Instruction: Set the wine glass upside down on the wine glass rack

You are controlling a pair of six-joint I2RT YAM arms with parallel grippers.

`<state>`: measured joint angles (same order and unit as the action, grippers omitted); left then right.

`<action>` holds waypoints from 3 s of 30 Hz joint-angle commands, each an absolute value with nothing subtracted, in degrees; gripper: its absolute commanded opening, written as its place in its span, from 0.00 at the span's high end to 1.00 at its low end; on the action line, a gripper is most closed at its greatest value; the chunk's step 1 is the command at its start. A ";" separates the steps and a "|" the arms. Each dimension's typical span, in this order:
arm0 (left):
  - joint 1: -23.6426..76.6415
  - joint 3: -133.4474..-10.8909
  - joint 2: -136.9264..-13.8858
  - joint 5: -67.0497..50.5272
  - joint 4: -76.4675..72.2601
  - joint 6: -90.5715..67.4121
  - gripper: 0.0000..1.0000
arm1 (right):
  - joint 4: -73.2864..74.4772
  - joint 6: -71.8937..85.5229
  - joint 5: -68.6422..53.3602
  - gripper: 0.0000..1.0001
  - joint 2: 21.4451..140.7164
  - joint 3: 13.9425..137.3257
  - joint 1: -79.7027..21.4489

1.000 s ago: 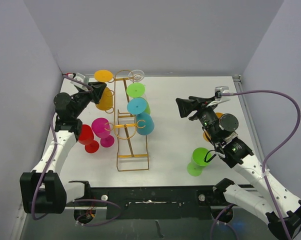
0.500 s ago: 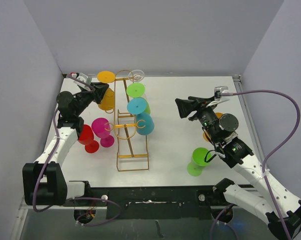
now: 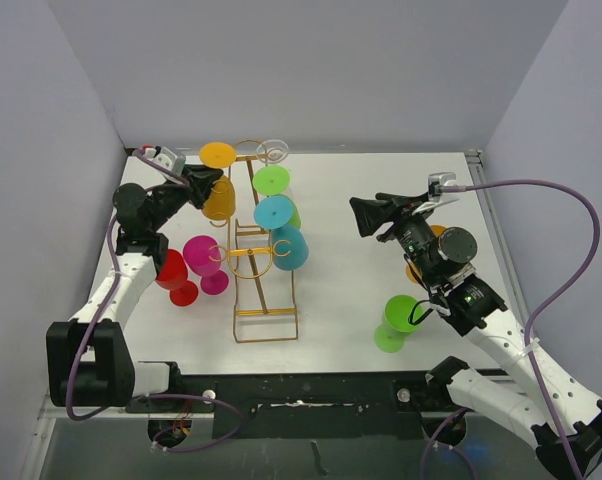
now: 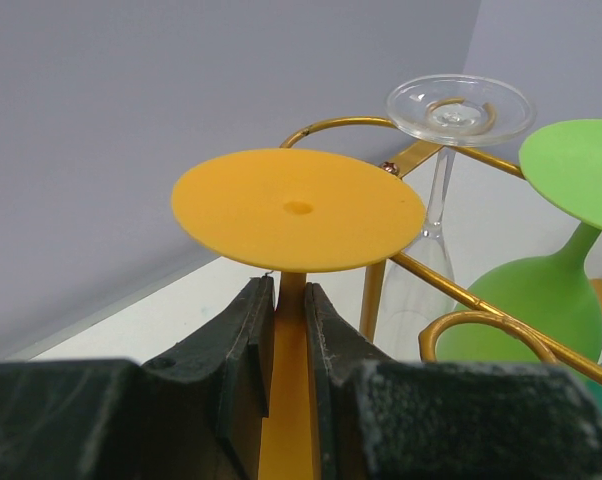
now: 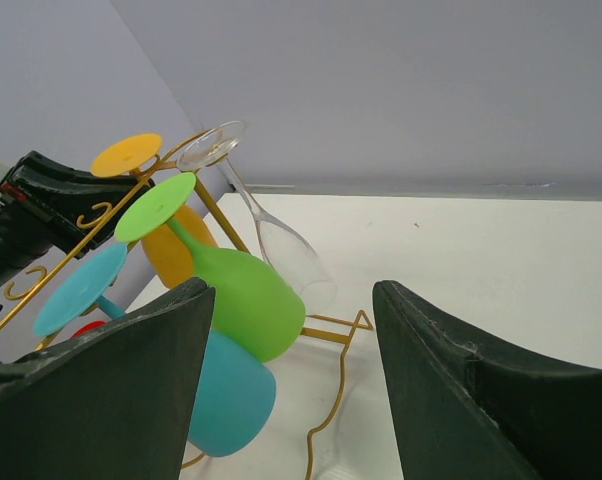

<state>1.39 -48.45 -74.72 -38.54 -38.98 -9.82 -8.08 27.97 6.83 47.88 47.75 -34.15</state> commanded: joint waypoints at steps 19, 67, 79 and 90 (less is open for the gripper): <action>1.05 -48.11 -71.93 -36.54 -35.31 -6.40 0.74 | -11.81 29.22 6.15 0.35 46.64 47.90 -34.01; 0.94 -63.90 -37.37 -2.89 36.05 -14.34 0.22 | 38.97 20.03 17.06 0.36 65.40 66.54 -14.26; 1.05 -67.02 -35.76 -8.58 36.10 -15.47 0.22 | 38.68 21.23 14.07 0.60 73.13 64.58 -10.13; 1.05 -69.73 -36.01 -13.72 35.84 -15.29 0.22 | 36.34 21.59 14.25 0.87 74.45 62.13 -10.01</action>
<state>1.21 -66.85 -36.05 -10.55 37.17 -15.09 39.44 21.67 14.33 74.46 62.83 -10.41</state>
